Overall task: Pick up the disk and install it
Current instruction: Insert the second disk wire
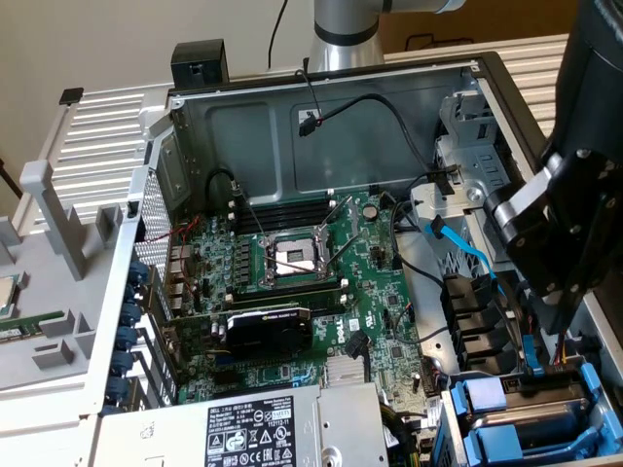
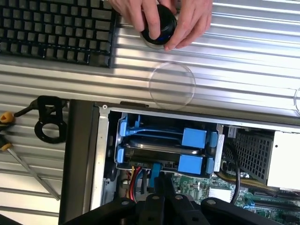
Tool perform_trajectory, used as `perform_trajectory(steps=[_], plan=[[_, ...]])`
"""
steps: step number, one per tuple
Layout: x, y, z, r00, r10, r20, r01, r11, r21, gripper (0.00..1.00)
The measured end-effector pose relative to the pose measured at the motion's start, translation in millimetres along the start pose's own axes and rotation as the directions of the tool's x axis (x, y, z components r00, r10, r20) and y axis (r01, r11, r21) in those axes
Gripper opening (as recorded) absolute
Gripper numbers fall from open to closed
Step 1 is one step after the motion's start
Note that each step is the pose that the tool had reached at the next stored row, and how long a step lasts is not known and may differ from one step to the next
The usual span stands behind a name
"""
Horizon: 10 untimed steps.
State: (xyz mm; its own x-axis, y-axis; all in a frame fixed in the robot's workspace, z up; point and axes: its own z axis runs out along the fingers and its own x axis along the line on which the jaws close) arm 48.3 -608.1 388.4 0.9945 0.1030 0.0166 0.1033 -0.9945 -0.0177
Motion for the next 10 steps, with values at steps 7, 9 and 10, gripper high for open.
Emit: perform_trajectory(steps=[7,9,10], plan=[[1.2,1.5,10.9,0.9999,0.011,0.0019,-0.011,0.9999,0.0001,0.11],[1.9,1.7,13.8,0.9999,0.014,0.0027,-0.014,0.9999,0.0001,0.11],[2.2,1.8,15.3,0.9999,0.015,0.0030,-0.015,0.9999,0.0001,0.11]])
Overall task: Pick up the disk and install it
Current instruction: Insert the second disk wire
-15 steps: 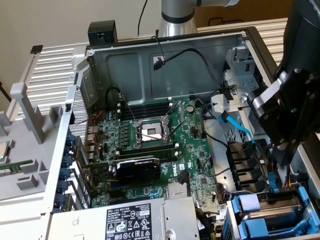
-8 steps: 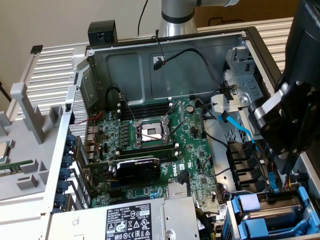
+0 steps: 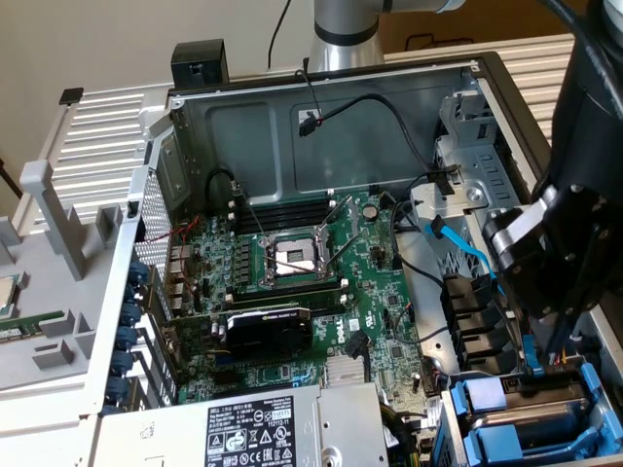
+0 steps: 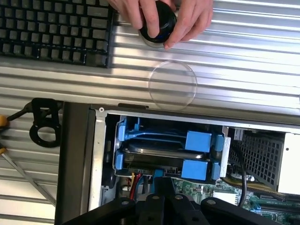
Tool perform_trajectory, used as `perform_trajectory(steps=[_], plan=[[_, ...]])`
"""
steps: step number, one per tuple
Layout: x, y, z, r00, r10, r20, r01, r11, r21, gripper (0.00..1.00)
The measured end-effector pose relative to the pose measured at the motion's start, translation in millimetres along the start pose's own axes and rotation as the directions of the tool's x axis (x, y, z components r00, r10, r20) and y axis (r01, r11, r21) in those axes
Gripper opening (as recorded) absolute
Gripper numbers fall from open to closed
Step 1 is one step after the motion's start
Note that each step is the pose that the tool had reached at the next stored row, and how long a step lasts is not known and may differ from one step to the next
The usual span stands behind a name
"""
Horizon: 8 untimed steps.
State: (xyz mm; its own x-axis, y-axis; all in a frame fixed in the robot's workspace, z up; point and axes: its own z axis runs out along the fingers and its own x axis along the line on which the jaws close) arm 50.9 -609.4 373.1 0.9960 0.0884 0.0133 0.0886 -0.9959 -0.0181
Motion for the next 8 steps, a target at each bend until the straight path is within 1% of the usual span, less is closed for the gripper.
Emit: perform_trajectory(steps=[4,8], plan=[[0.5,0.2,5.5,1.0000,0.003,0.0016,-0.003,1.0000,0.0002,0.11],[1.2,0.3,8.9,1.0000,0.006,0.0059,-0.006,1.0000,0.0004,0.11]])
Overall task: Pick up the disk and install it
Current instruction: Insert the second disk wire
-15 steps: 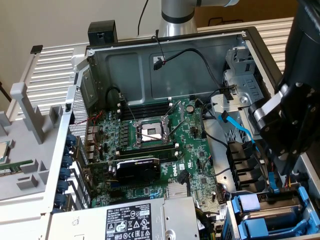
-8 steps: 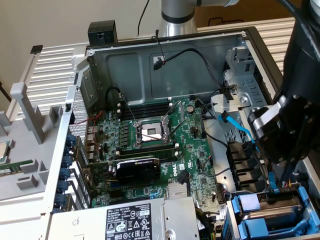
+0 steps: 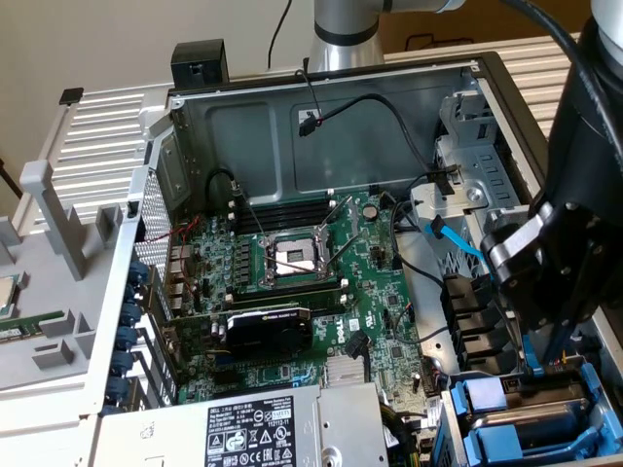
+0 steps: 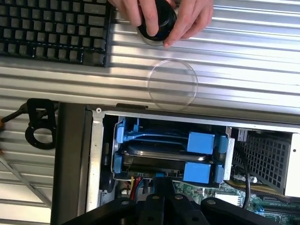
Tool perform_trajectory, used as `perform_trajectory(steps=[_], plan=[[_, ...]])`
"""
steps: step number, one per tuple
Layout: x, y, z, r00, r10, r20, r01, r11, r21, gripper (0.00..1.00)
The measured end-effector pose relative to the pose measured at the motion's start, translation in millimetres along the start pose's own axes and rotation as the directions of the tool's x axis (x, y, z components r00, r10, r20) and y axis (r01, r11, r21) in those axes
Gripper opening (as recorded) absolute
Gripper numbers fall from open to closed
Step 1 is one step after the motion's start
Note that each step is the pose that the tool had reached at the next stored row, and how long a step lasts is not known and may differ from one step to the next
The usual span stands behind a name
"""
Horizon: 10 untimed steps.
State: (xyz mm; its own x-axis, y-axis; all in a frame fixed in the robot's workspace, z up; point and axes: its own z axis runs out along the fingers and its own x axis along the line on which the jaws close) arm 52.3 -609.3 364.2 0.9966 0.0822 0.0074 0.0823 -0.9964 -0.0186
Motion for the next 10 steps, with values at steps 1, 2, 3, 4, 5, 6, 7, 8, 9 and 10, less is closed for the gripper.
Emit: perform_trajectory(steps=[1,2,3,4,5,6,7,8,9,10], plan=[[0.3,0.0,0.9,1.0000,0.001,0.0009,-0.001,1.0000,0.0001,0.11],[0.4,0.0,1.8,1.0000,0.001,0.0022,-0.001,1.0000,0.0002,0.11],[0.8,0.0,2.4,1.0000,0.002,0.0031,-0.002,1.0000,0.0001,0.11],[1.5,0.0,2.9,1.0000,0.002,0.0039,-0.002,1.0000,0.0002,0.11],[2.2,0.0,3.4,1.0000,0.003,0.0043,-0.003,1.0000,0.0003,0.11],[2.8,-0.1,3.7,1.0000,0.003,0.0046,-0.003,1.0000,0.0003,0.11],[3.1,0.0,4.1,1.0000,0.004,0.0048,-0.004,1.0000,0.0003,0.11],[3.1,0.0,4.1,1.0000,0.004,0.0049,-0.004,1.0000,0.0002,0.11],[3.2,0.0,4.2,1.0000,0.004,0.0051,-0.004,1.0000,0.0001,0.11],[3.3,0.0,4.6,1.0000,0.004,0.0051,-0.004,1.0000,0.0004,0.11]])
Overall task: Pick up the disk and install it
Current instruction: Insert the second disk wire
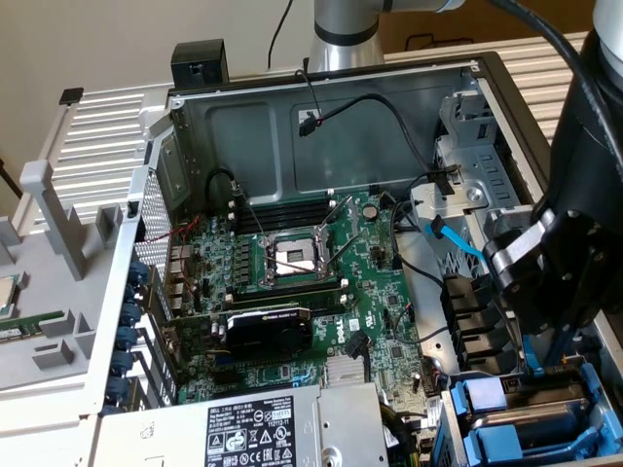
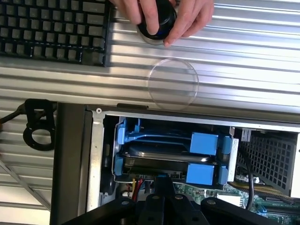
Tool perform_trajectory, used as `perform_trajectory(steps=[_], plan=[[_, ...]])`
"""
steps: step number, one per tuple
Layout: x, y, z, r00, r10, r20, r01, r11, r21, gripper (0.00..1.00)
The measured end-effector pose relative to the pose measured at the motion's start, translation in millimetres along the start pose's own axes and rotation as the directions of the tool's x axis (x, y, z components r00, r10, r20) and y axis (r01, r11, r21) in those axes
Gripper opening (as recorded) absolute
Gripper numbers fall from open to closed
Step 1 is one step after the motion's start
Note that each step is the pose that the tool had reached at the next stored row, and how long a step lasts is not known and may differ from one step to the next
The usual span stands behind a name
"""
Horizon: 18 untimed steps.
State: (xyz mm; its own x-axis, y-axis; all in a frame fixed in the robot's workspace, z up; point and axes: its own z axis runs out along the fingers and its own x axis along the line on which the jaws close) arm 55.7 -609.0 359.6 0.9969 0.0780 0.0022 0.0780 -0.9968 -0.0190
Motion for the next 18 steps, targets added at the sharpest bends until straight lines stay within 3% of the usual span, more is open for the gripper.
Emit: perform_trajectory(steps=[11,18], plan=[[0.3,0.2,7.4,1.0000,0.007,0.0000,-0.007,1.0000,-0.0001,0.11],[-0.4,0.2,9.0,0.9970,0.077,-0.0014,-0.077,0.9970,0.0012,0.11]])
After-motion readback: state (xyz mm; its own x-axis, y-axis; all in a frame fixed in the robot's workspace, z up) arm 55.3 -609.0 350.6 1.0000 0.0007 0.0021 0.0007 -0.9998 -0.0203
